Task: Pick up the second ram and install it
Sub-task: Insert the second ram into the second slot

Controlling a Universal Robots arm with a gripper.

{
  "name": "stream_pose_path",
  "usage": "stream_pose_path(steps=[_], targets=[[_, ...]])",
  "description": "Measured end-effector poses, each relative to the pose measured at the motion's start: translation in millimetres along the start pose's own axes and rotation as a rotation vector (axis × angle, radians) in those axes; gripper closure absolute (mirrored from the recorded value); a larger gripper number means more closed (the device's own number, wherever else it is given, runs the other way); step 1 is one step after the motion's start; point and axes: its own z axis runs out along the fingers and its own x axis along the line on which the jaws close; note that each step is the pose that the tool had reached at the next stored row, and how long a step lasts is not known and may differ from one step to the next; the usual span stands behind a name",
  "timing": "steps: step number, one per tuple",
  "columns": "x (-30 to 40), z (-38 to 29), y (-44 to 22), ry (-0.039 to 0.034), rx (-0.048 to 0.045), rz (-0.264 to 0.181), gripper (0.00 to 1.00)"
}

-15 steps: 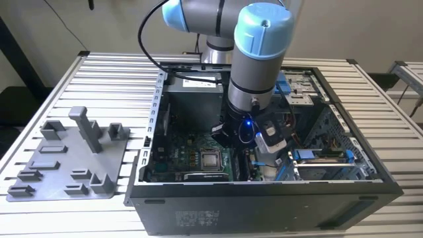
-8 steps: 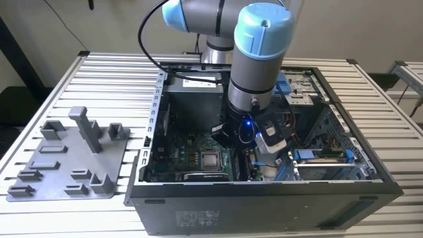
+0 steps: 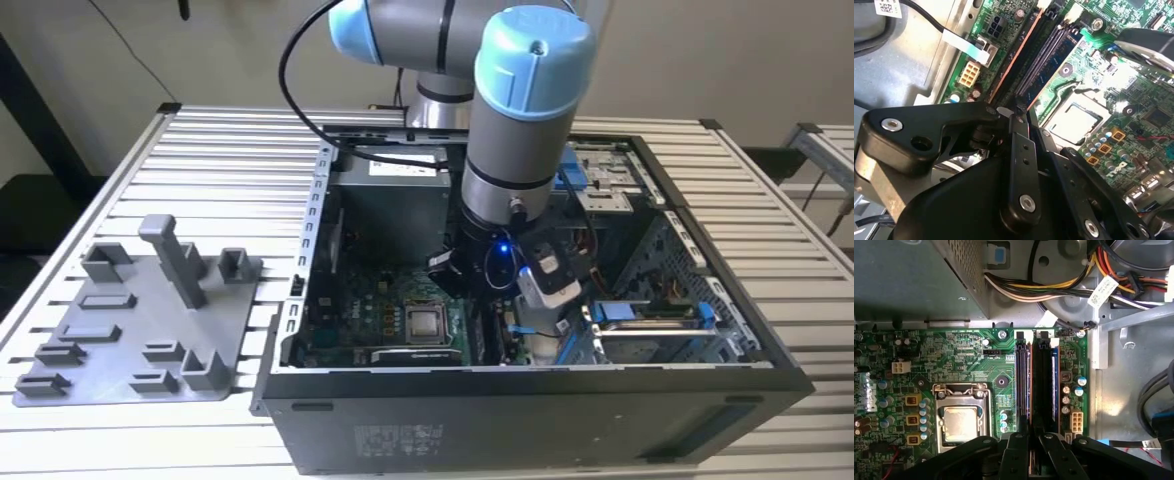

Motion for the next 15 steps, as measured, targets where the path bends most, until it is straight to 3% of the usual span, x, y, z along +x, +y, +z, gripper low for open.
stream_pose_path(steps=[15], targets=[[-0.8, -1.4, 0.1, 0.0001, -0.0005, -0.008, 0.85]])
